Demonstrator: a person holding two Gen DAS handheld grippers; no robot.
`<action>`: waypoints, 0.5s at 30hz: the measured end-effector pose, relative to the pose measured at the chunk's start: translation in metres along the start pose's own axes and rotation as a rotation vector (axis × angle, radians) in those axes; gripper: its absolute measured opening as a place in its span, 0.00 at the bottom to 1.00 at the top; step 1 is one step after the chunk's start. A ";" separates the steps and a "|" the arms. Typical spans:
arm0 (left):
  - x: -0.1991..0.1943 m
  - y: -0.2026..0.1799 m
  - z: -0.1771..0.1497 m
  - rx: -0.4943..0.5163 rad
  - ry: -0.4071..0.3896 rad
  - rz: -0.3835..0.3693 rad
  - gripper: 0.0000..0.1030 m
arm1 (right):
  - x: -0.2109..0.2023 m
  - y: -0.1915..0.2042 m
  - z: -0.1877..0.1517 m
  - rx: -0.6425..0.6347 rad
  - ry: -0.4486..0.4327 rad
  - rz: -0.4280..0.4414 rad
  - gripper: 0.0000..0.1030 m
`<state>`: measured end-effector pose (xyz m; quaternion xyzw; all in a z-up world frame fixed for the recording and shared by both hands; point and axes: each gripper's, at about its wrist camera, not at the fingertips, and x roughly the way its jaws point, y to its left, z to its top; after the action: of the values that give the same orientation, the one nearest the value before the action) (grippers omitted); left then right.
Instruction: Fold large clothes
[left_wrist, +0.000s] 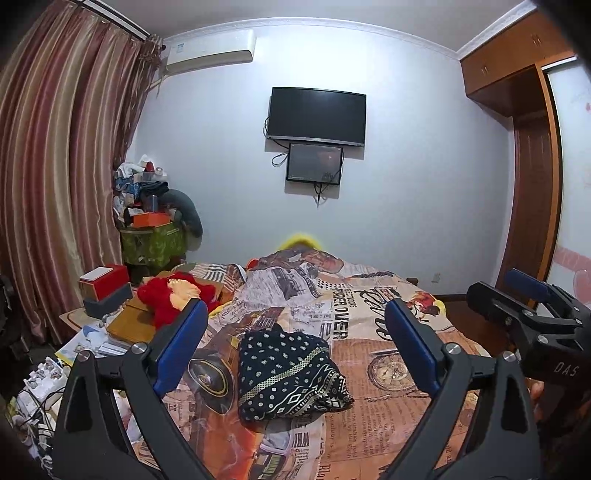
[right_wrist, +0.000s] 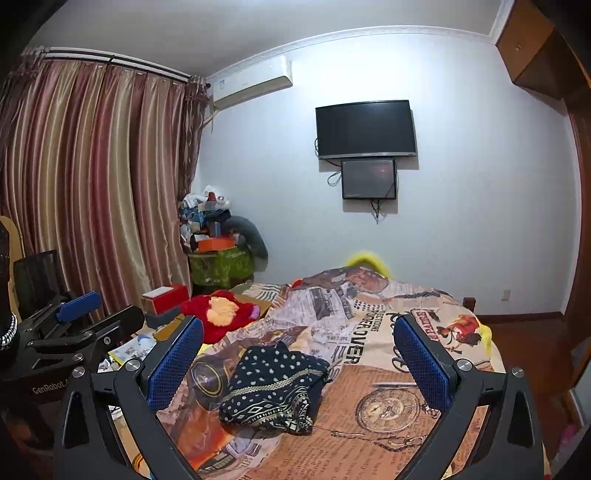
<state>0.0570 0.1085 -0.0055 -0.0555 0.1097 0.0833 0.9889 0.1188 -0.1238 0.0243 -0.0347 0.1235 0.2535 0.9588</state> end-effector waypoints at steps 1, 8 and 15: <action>0.001 0.000 0.000 0.000 0.002 -0.002 0.94 | 0.000 -0.001 0.000 0.000 0.000 -0.002 1.00; 0.003 0.004 0.002 -0.009 0.014 -0.020 0.94 | 0.001 -0.005 -0.001 0.001 0.002 -0.007 1.00; 0.004 0.006 0.002 -0.007 0.020 -0.036 0.94 | 0.001 -0.007 -0.001 0.002 0.000 -0.006 1.00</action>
<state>0.0600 0.1153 -0.0050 -0.0618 0.1181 0.0654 0.9889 0.1230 -0.1291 0.0232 -0.0341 0.1238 0.2502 0.9596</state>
